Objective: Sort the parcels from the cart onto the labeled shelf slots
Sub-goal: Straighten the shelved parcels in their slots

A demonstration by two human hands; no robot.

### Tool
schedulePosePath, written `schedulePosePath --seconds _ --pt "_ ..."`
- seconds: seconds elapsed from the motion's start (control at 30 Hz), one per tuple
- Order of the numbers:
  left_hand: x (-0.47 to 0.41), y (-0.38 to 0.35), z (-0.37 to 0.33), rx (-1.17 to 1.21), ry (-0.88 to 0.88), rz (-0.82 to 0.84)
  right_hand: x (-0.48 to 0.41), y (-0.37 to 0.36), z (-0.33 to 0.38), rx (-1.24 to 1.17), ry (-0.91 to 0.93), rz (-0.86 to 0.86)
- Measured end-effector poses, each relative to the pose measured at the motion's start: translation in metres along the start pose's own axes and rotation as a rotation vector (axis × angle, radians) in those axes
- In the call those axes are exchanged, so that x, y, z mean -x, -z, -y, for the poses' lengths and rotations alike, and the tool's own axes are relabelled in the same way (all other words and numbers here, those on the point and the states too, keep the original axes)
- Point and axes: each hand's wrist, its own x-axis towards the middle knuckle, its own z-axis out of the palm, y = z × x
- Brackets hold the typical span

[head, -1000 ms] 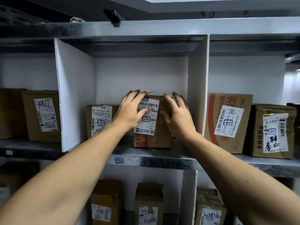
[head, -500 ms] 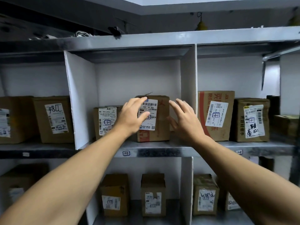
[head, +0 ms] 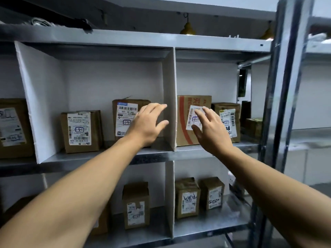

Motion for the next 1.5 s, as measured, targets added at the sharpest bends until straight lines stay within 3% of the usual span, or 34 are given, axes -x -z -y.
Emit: schedulePosePath --seconds 0.3,0.47,0.73,0.97,1.23,1.5 --pt "-0.067 -0.047 -0.057 -0.011 -0.097 -0.028 -0.031 0.013 -0.08 -0.014 -0.03 -0.017" --pt "-0.107 -0.069 -0.076 -0.142 -0.126 -0.068 -0.068 0.012 -0.117 0.002 0.065 -0.027" --pt "-0.131 -0.095 -0.071 -0.304 0.064 0.019 -0.108 -0.017 -0.14 -0.049 0.148 -0.002" --pt "-0.139 -0.104 -0.073 -0.45 0.122 0.115 -0.112 -0.037 -0.163 -0.02 0.153 -0.045" --pt "-0.139 -0.105 -0.07 -0.447 0.109 0.095 -0.107 -0.043 -0.185 -0.02 0.154 -0.065" --pt "-0.144 -0.123 -0.091 -0.341 -0.014 -0.053 -0.101 -0.033 -0.204 -0.034 0.115 -0.068"
